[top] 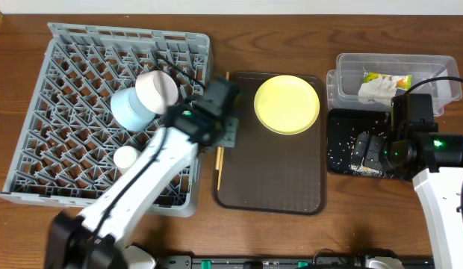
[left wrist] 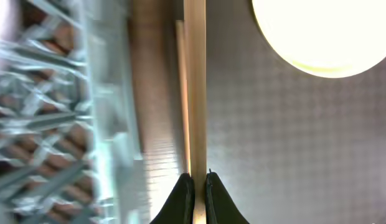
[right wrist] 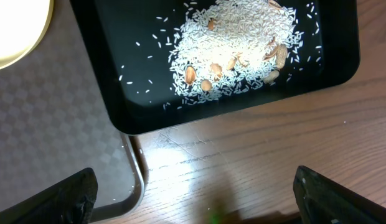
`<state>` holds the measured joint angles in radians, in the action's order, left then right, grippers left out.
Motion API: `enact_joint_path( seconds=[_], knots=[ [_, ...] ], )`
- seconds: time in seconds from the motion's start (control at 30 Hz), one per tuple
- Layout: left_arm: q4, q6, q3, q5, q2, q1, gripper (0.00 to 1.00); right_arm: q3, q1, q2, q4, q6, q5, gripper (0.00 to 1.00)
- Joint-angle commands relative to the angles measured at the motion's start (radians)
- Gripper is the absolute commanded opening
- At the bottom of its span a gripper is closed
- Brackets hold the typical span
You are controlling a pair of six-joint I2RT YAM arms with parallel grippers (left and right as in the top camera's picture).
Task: Sort waste into correct bins and load items into the dishwasher
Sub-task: 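Carry the chopsticks left and stand them in the dish rack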
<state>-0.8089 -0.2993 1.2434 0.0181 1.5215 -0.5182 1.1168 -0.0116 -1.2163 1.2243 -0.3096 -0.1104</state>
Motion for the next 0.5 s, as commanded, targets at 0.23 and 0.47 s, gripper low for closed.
enact_joint_path(
  seconds=[0.23,0.47],
  knots=[
    [-0.058,0.259,0.016,-0.019,0.028,0.19,0.06,0.015,-0.015,0.003,0.002,0.003,-0.012,0.98],
    [-0.058,0.266,0.016,-0.019,0.097,0.228,0.23,0.015,-0.015,0.003,0.002,0.003,-0.013,0.98]
  ],
)
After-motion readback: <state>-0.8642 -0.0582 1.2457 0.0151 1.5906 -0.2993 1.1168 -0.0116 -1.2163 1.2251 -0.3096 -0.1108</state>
